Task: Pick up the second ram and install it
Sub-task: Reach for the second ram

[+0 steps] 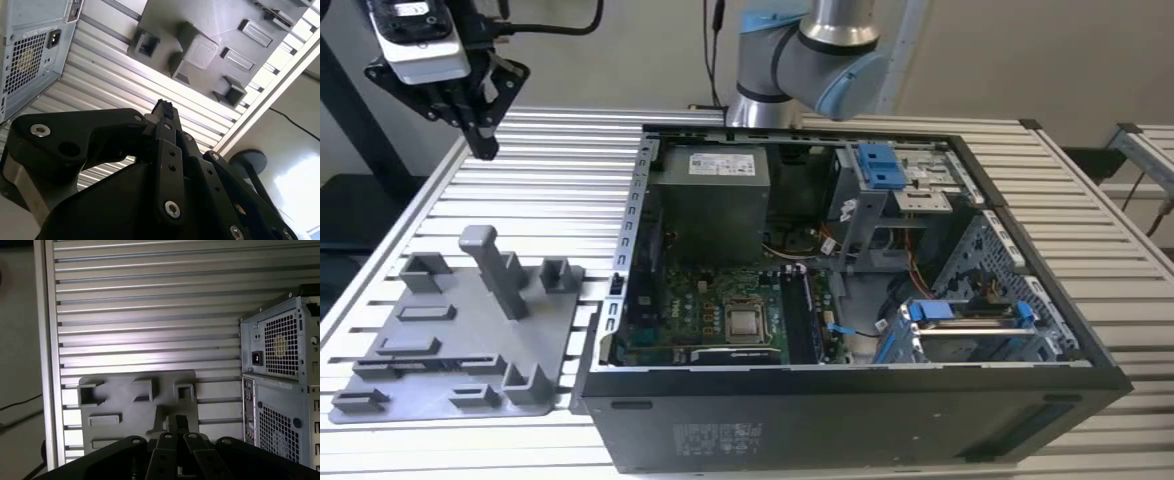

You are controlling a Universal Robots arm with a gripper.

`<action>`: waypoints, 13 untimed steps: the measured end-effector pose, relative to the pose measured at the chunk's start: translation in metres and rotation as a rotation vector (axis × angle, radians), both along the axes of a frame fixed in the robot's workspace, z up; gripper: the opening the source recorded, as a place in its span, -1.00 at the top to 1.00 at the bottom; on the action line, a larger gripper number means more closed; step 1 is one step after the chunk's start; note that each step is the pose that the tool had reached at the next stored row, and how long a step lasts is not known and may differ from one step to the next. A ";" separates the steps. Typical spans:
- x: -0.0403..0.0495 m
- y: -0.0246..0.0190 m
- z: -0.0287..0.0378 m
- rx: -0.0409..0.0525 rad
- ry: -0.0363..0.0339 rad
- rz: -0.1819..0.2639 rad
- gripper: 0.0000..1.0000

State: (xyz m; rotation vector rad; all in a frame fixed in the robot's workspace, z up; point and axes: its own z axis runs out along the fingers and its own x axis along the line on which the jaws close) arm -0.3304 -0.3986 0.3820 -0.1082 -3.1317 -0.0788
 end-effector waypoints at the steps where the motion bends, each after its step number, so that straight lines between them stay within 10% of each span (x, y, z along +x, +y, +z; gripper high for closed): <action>1: -0.0007 0.0000 -0.0002 0.0000 0.0015 0.000 0.79; 13: -0.0366 0.0000 -0.0006 0.0021 0.0035 0.000 0.79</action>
